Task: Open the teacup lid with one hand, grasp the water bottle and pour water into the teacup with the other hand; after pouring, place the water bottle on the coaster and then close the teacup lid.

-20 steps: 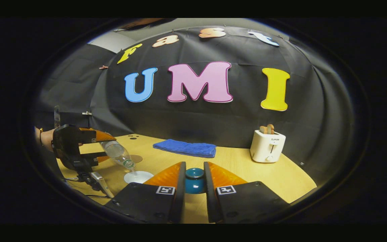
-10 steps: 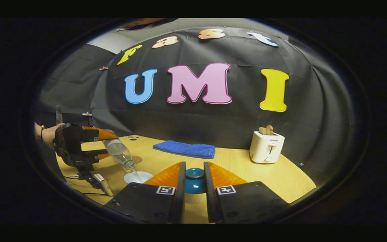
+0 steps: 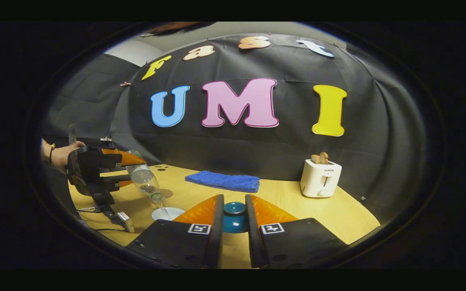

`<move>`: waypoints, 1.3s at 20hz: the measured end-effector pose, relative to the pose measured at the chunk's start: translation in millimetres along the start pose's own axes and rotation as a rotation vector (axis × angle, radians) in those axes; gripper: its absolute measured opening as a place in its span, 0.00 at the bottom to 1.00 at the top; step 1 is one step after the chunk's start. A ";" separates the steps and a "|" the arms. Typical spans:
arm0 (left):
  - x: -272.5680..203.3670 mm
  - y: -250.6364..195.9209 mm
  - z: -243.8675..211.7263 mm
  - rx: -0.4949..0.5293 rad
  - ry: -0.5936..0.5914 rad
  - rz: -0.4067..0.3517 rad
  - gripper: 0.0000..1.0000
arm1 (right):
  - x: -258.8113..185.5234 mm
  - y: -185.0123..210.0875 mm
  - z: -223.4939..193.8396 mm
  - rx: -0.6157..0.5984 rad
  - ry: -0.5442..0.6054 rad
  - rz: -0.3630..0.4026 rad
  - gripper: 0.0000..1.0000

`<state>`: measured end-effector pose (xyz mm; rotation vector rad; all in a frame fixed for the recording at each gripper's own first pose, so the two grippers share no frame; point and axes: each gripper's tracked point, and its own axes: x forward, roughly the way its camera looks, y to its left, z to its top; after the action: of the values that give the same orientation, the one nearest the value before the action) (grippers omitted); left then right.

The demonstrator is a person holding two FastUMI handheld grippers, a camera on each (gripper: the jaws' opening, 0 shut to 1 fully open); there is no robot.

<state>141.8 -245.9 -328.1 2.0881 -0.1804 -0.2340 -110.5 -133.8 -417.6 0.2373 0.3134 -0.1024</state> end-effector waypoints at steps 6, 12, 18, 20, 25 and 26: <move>1.0 19.5 5.9 0.084 -0.027 0.058 0.76 | -7.7 -3.0 2.4 0.000 -0.010 -0.003 0.30; 8.6 39.0 6.9 0.206 -0.046 0.091 0.76 | -14.8 -7.5 4.8 0.009 -0.024 -0.008 0.30; 8.0 48.2 10.4 0.267 -0.084 0.107 0.76 | -14.9 -13.1 6.6 0.016 -0.034 -0.015 0.30; 8.2 49.3 11.6 0.266 -0.085 0.106 0.76 | -13.8 -13.1 6.1 0.019 -0.033 -0.015 0.30; 6.0 49.1 16.6 0.198 -0.117 0.112 0.76 | -11.3 -9.8 4.9 0.018 -0.026 -0.014 0.30; 4.3 50.8 20.0 0.167 -0.131 0.113 0.76 | -9.8 -9.3 4.8 0.018 -0.023 -0.016 0.30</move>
<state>139.5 -289.1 -294.4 2.2204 -0.4082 -0.2960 -119.6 -143.3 -412.1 0.2517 0.2914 -0.1234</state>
